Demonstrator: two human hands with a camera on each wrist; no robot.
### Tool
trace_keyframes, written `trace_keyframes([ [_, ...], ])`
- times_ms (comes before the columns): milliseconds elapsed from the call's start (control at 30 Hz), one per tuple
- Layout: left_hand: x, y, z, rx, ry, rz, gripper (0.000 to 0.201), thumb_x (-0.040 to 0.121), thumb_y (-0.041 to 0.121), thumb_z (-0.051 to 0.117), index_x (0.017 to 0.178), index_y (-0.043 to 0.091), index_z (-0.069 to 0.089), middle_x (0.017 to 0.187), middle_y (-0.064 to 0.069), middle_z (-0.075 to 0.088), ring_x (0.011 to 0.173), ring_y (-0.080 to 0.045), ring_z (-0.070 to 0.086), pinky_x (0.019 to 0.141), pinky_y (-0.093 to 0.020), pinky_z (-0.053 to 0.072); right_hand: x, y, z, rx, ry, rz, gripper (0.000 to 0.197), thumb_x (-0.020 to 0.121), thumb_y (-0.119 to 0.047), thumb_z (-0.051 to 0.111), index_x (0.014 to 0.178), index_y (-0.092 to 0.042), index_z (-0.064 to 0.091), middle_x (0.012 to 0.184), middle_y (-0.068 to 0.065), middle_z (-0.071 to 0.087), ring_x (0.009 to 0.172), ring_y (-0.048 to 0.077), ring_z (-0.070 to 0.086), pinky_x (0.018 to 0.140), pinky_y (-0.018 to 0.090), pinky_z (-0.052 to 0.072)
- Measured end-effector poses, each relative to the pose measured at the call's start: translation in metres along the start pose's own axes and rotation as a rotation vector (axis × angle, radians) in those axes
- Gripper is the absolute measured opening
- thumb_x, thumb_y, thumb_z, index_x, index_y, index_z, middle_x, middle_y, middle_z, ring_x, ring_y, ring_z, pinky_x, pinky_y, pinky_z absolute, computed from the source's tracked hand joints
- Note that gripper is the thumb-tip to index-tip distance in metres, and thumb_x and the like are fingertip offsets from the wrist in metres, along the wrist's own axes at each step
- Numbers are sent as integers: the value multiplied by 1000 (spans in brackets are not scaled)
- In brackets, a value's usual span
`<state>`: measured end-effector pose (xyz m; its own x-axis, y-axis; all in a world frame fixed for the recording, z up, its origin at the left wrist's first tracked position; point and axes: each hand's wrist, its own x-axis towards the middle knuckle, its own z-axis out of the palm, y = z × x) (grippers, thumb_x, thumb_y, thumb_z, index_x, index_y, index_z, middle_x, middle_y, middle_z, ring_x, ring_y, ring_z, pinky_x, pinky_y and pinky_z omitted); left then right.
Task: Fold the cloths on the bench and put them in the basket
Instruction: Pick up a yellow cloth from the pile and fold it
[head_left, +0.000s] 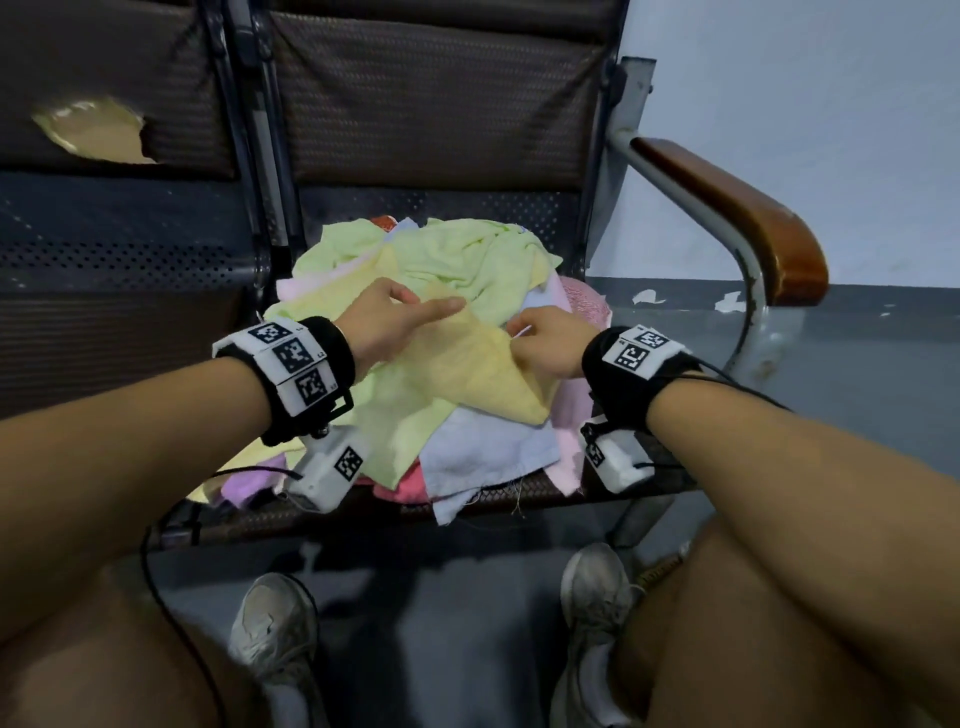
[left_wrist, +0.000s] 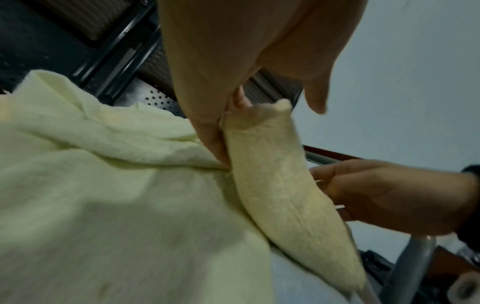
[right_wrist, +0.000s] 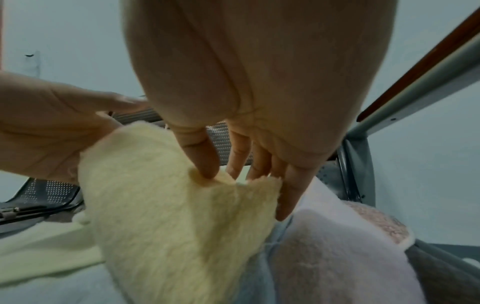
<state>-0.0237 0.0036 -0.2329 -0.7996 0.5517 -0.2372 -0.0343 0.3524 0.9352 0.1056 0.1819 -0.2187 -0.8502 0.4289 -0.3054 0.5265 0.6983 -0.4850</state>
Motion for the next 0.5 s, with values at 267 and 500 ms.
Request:
trace_keyframes([
  [267, -44, 46, 17, -116, -247, 289, 47, 62, -2, 72, 99, 19, 53, 84, -14, 67, 72, -27, 60, 63, -35, 50, -43, -28, -17, 184, 4, -253, 50, 74, -23, 76, 120, -31, 59, 98, -12, 69, 87, 4, 64, 69, 8, 49],
  [500, -49, 93, 78, -184, -351, 235, 66, 78, 24, 83, 131, 24, 44, 119, -4, 66, 98, -13, 70, 70, -26, 57, -90, 37, -73, 810, 196, -121, 36, 87, -26, 75, 120, -14, 66, 113, 2, 76, 103, 19, 73, 89, 39, 58],
])
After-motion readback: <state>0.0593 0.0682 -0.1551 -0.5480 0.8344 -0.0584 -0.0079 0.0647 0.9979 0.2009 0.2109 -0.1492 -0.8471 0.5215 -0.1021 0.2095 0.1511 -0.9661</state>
